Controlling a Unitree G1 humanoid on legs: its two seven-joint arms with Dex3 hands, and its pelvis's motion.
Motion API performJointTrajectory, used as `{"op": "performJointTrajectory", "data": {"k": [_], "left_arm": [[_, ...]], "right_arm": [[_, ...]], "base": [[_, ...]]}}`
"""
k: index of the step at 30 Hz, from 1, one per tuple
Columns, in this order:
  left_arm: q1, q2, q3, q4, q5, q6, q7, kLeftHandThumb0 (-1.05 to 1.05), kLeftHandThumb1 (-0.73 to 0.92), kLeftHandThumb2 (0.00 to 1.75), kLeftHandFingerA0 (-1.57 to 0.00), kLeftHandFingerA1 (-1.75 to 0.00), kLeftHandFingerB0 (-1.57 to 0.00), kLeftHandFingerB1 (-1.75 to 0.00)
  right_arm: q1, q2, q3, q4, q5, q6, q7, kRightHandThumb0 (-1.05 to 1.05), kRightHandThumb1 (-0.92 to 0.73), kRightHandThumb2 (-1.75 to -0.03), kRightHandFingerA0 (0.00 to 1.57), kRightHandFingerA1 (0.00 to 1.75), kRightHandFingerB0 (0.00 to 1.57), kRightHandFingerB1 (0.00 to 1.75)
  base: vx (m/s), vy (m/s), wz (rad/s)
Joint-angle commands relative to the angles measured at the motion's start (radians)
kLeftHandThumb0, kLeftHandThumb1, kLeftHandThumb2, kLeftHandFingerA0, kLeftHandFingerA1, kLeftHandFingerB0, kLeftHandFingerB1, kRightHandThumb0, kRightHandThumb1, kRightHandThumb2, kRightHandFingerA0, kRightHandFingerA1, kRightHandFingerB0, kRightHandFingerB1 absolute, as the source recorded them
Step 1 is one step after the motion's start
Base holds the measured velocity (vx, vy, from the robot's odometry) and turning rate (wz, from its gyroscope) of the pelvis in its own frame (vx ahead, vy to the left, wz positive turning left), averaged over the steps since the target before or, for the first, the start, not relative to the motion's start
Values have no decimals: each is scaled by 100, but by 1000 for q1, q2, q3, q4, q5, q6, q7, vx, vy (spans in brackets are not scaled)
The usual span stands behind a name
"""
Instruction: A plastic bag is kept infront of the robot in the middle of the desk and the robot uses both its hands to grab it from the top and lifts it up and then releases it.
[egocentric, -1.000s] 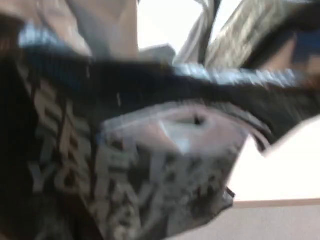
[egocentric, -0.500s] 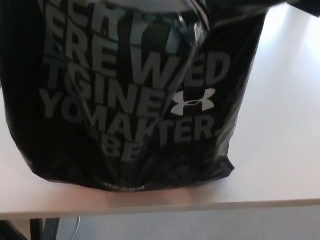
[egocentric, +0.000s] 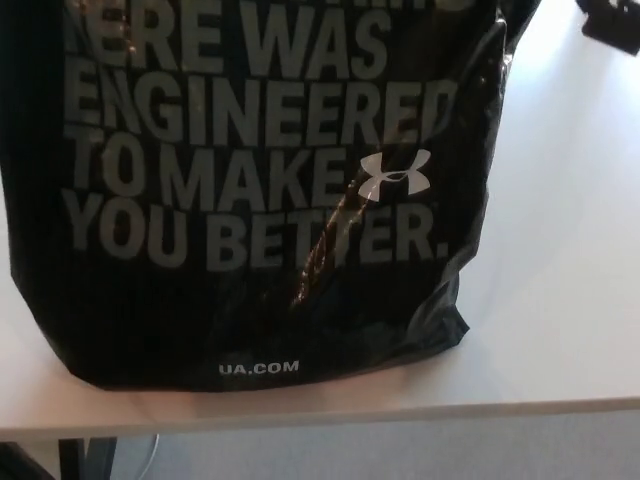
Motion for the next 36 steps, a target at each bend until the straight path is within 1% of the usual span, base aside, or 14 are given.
{"op": "performJointTrajectory", "data": {"k": [1,4,5,6,13,19,21,22,26,28,29,32,33,36], "left_arm": [[134,90,54,-64,96,-211,140,-45,73,62,-29,-40,-24,-29],[230,103,126,-172,120,-227,210,-61,87,65,-18,-38,-17,-26],[273,97,170,-244,105,-213,215,-34,60,113,-3,-52,0,-49],[319,92,224,-359,140,-155,240,-73,66,99,-5,-48,-5,-37],[446,42,435,-662,99,-47,205,-32,64,116,-2,-51,0,-49],[625,-32,566,-871,-53,16,101,-32,62,115,-2,-52,0,-49],[678,-63,600,-926,-60,22,98,-60,91,68,-16,-39,-16,-27],[745,-97,638,-997,-84,37,86,-55,92,67,-14,-39,-15,-31],[892,-208,692,-1114,-143,-37,102,-57,92,69,-18,-41,-17,-34],[1000,-259,696,-1149,-179,-131,90,-27,75,124,0,-51,0,-51],[1032,-276,701,-1158,-185,-158,90,-46,92,77,-9,-41,-9,-21],[1230,-385,702,-1203,-227,-322,89,-51,92,77,-37,-37,-11,-21],[1268,-394,696,-1212,-246,-329,79,-52,92,77,-79,-81,-12,-28],[1389,-439,637,-1259,-288,-325,54,-56,92,72,-49,-42,-15,-28]], "right_arm": [[163,-31,-8,-105,-52,44,-45,-71,-56,-87,34,50,10,38],[245,-35,-11,-223,-25,49,9,-72,-67,-60,10,29,6,23],[280,-43,-8,-270,-25,38,26,-73,-52,-92,1,31,4,22],[324,-54,-6,-334,-41,35,32,-79,-56,-92,4,25,5,17],[461,-47,-33,-527,-7,5,51,-82,-58,-93,0,13,0,8],[568,-40,-71,-670,-53,1,18,-87,-61,-98,0,11,0,7],[600,-39,-87,-710,-27,9,36,-88,-62,-99,0,12,0,7],[635,-31,-103,-752,7,17,49,-83,-74,-62,0,15,0,9],[756,-18,-142,-844,32,-46,48,-82,-60,-99,0,18,0,13],[887,-12,-173,-911,1,-118,35,-83,-64,-102,0,20,0,13],[928,0,-176,-932,1,-138,31,-88,-66,-102,0,16,0,8],[1115,36,-199,-972,-53,-323,-20,-87,-68,-104,0,17,0,9],[1152,49,-194,-977,-57,-344,-27,-78,-62,-103,1,28,2,19],[1270,83,-179,-972,-62,-427,-43,-79,-81,-65,8,30,6,21]], "base": [[0,0,0],[0,0,0],[0,0,0],[0,0,0],[0,0,0],[0,0,0],[0,0,0],[0,0,0],[0,0,0],[0,0,3],[0,0,0],[0,0,0],[0,0,0],[0,0,0]]}}
